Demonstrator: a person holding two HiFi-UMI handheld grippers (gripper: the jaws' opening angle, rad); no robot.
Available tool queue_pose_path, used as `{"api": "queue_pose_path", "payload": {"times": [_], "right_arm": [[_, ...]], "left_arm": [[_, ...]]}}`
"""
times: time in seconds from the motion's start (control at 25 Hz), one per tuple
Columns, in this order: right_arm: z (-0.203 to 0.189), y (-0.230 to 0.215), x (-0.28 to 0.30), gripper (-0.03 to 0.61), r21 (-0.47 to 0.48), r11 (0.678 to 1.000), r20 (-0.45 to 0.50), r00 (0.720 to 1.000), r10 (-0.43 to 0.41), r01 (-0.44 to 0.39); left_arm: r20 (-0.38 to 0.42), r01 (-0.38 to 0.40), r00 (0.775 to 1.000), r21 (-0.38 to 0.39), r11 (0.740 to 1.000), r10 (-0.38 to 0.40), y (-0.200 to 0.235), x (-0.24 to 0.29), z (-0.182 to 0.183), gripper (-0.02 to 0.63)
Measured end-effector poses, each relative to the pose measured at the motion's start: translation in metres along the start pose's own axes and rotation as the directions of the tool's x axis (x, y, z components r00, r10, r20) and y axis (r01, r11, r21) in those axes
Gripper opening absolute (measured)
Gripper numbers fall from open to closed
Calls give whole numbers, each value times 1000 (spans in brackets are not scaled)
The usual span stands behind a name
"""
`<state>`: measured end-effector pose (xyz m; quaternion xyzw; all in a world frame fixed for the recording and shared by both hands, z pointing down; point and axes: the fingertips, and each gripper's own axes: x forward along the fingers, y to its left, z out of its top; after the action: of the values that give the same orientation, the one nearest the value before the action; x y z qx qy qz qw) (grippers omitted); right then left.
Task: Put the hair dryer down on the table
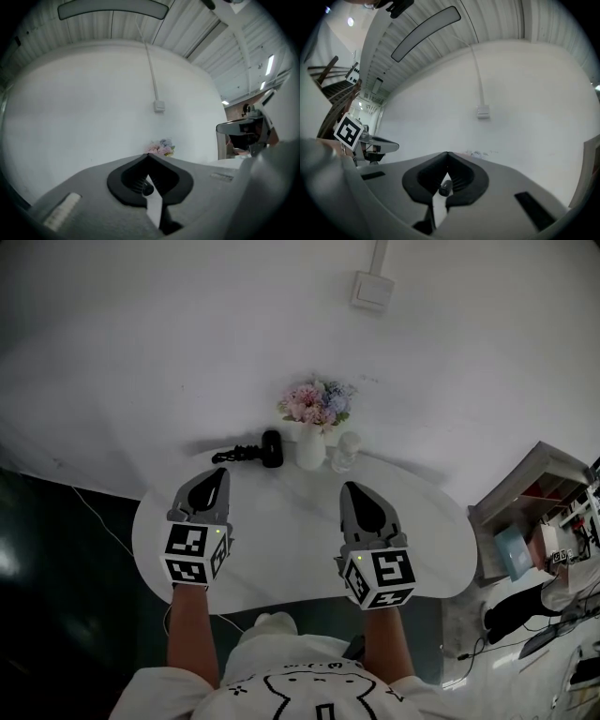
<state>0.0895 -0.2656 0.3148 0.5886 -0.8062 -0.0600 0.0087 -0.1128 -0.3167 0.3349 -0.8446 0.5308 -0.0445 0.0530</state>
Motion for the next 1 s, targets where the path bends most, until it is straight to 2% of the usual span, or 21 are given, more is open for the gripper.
{"api": "queue_pose_path", "payload": {"times": [0.16,0.32,0.44,0.6,0.8,1.0], "right_arm": [[6,-2,-5,0,-13,1000,9,1000,-4,4],[12,-2,-8,0,-47,999,18,1000,-7,8],[17,-2,-12,0,-40,999,45,999,-14,16],[25,0,-18,0,44,999,97,995,9,-13],[26,0,-16,0,17,1000,85,996,14,-16],[25,1,-15,0,-5,1000,79,997,13,-13]], "left_arm": [[66,-11,998,64,998,7,-7,-14,16,17],[119,-15,993,78,997,6,-9,-22,31,17],[133,-12,991,93,996,-1,-11,-26,38,17],[156,4,988,94,996,-19,-14,-32,44,17],[179,-8,984,132,991,-16,-17,-36,52,17],[192,-17,981,138,990,-10,-17,-38,54,17]]}}
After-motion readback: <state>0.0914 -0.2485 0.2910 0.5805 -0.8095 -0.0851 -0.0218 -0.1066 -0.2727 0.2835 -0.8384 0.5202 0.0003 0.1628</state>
